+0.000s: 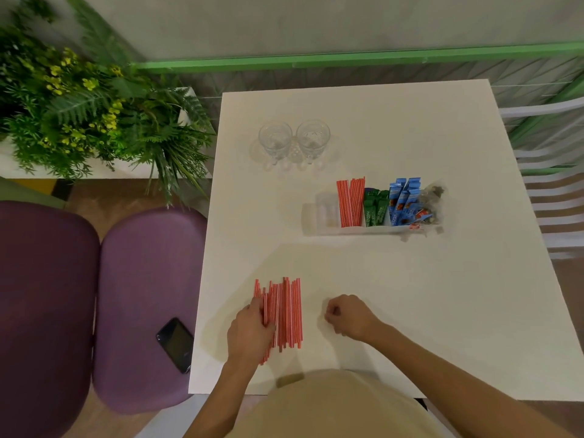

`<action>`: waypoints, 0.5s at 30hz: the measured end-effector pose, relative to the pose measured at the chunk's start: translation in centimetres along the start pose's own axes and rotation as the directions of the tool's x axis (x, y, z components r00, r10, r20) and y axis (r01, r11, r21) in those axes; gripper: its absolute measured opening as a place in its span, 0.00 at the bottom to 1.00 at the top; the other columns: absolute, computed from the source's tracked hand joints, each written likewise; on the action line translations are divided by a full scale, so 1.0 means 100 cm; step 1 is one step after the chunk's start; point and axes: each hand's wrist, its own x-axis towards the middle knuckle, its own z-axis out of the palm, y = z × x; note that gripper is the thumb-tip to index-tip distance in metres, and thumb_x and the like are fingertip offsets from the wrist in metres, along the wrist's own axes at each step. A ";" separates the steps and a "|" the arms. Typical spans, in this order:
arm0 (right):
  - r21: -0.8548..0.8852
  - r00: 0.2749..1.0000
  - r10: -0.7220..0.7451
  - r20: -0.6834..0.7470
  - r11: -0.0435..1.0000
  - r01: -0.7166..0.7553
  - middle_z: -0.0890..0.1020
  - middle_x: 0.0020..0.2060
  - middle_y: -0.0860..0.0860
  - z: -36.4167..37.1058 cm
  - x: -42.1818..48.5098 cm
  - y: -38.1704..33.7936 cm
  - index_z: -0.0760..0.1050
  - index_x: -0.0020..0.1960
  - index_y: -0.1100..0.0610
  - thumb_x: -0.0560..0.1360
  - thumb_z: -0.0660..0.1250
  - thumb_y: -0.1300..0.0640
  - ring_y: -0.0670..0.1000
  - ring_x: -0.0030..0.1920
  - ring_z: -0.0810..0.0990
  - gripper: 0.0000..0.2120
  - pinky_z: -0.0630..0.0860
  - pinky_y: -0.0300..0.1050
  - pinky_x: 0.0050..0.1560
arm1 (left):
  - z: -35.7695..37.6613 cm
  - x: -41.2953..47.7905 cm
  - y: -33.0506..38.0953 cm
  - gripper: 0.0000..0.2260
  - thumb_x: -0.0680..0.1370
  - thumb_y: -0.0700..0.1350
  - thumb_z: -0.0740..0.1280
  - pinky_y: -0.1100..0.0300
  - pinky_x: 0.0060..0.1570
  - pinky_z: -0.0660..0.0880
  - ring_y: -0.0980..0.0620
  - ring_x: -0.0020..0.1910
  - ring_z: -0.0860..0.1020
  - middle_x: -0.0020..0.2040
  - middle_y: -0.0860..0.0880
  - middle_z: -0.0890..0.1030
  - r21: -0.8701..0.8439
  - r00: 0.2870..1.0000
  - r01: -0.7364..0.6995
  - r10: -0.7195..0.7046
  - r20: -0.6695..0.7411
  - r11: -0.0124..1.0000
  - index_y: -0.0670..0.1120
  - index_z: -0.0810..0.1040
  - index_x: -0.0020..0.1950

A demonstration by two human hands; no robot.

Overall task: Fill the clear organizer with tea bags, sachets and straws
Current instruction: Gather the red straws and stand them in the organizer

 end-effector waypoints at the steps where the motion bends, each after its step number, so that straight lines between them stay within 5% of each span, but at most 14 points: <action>1: 0.006 1.000 0.003 0.000 1.000 -0.003 0.80 0.31 0.50 0.000 0.000 0.000 0.75 0.38 0.54 0.77 0.62 0.59 0.46 0.29 0.77 0.10 0.75 0.38 0.35 | 0.000 0.000 -0.001 0.10 0.75 0.49 0.68 0.62 0.34 0.76 0.58 0.35 0.78 0.40 0.56 0.79 -0.014 1.000 -0.008 0.008 0.005 1.000 0.51 0.74 0.56; 8: 0.163 0.999 0.002 0.039 0.987 -0.009 0.81 0.32 0.54 0.001 -0.002 0.001 0.77 0.42 0.60 0.78 0.63 0.58 0.49 0.29 0.78 0.09 0.75 0.38 0.33 | -0.002 -0.001 -0.005 0.03 0.77 0.42 0.65 0.59 0.34 0.77 0.55 0.33 0.77 0.36 0.52 0.79 -0.158 0.996 -0.005 0.019 0.085 0.987 0.49 0.75 0.45; 15: 0.393 0.996 -0.044 0.073 0.919 0.012 0.84 0.33 0.53 0.001 -0.009 -0.024 0.80 0.44 0.59 0.77 0.63 0.57 0.50 0.31 0.81 0.09 0.73 0.39 0.32 | -0.011 -0.007 0.001 0.10 0.82 0.43 0.56 0.62 0.36 0.71 0.54 0.35 0.75 0.41 0.46 0.81 -0.450 0.974 0.118 -0.014 0.228 0.885 0.47 0.77 0.52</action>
